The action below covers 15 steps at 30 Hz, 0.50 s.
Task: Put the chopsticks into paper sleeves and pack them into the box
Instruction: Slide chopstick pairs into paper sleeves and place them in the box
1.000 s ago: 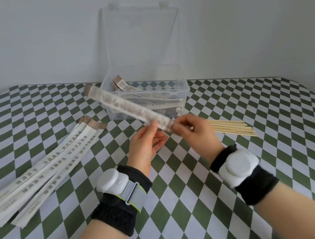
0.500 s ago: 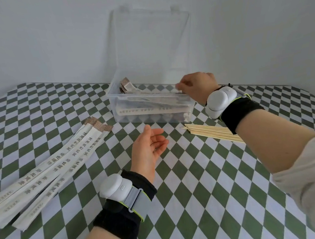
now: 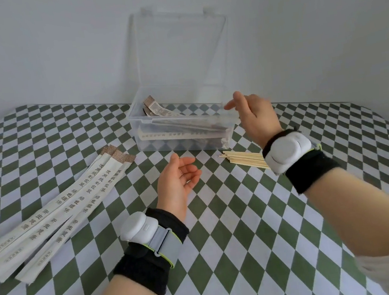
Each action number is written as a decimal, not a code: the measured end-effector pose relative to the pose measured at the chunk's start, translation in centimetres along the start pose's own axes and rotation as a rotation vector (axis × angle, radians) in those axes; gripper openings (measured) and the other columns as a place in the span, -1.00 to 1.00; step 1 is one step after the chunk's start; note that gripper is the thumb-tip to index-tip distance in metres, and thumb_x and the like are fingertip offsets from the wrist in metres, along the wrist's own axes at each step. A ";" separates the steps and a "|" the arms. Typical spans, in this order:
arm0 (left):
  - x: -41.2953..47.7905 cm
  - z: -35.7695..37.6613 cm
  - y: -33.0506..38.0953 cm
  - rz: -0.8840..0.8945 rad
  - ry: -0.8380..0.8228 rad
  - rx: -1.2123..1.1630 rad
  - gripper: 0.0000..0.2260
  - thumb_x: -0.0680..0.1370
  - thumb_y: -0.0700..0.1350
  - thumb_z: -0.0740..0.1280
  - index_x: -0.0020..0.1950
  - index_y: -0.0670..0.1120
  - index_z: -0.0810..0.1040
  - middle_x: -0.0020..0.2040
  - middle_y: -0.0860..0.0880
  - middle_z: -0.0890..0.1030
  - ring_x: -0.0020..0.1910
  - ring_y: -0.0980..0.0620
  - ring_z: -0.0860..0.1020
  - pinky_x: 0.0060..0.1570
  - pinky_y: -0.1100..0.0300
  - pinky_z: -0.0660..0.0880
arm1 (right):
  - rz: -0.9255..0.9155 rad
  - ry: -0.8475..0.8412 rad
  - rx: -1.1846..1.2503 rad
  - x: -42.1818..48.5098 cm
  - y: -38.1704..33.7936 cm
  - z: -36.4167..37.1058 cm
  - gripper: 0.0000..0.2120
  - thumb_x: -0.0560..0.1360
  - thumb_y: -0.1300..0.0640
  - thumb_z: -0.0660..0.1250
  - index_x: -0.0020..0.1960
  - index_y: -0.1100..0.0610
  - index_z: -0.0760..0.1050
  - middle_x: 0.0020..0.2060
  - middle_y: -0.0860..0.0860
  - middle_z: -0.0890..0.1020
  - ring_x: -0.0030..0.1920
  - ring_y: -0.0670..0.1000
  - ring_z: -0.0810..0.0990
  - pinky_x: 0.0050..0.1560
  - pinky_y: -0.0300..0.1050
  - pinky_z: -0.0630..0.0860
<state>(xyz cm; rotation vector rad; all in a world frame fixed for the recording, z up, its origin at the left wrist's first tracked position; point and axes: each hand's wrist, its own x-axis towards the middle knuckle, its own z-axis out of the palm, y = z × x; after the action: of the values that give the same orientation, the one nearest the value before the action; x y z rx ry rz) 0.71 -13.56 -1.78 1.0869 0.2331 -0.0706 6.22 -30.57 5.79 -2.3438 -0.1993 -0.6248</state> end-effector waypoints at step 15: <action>-0.8 -7.1 5.7 0.272 0.269 0.747 -0.88 0.57 -0.18 0.26 0.05 -0.07 0.57 -0.03 -0.04 0.61 0.00 -0.04 0.56 -0.03 0.19 0.46 | 0.193 -0.214 -0.018 -10.7 3.1 3.3 -0.78 0.54 0.23 0.17 0.09 0.14 0.54 0.04 0.02 0.53 0.03 -0.01 0.46 0.05 -0.19 0.40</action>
<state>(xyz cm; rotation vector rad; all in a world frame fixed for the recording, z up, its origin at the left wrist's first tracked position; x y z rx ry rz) -0.14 -4.67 0.22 1.8666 0.3079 0.2540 -0.93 -30.46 -3.41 -2.4097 -0.0614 -0.2832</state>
